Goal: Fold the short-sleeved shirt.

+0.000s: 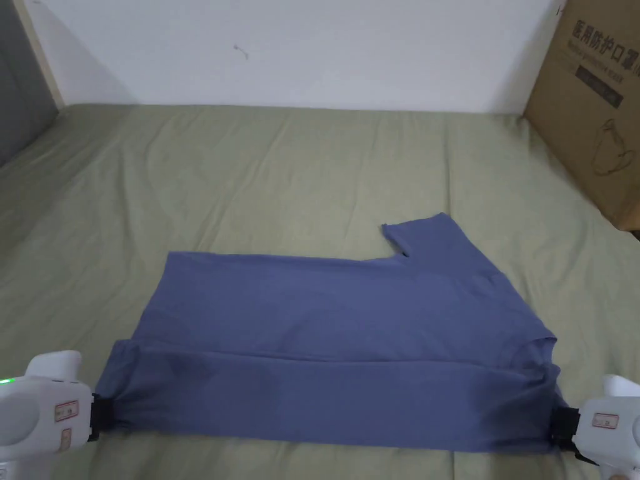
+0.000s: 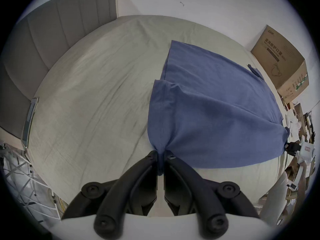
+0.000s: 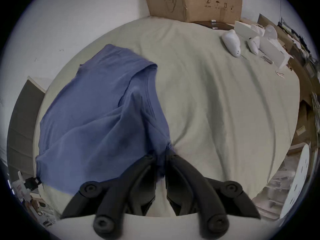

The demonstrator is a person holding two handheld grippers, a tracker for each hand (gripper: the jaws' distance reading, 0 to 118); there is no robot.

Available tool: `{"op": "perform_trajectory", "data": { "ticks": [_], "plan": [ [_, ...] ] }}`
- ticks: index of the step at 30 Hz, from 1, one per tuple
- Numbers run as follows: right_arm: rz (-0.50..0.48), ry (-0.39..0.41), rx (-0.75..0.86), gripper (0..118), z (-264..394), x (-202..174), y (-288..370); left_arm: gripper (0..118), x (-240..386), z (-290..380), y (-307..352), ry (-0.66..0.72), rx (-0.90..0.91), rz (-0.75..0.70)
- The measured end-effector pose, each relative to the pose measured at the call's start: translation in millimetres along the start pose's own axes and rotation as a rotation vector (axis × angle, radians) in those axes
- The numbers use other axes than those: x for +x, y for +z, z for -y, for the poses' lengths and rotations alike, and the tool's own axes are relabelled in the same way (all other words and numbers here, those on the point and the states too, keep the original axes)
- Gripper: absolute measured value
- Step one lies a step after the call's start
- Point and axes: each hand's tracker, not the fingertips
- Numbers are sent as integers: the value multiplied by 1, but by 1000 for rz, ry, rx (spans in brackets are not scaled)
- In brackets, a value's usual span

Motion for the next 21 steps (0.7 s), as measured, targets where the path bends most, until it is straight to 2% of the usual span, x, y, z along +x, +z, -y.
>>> {"op": "perform_trajectory", "data": {
  "ticks": [9,12,17,19,21],
  "plan": [
    [-134,16,35,7,-14,25,60,5,4,1,51,-41,39,27],
    [-117,69,34,7,-5,31,78,5,6,18,65,-81,32,12],
    [-115,121,-48,7,23,55,79,5,-2,65,60,-60,-37,5],
    [-89,180,-82,7,36,57,75,5,-4,78,54,-42,-73,9],
    [-87,167,-102,7,39,63,64,5,-2,87,50,-34,-79,0]
  ]
}}
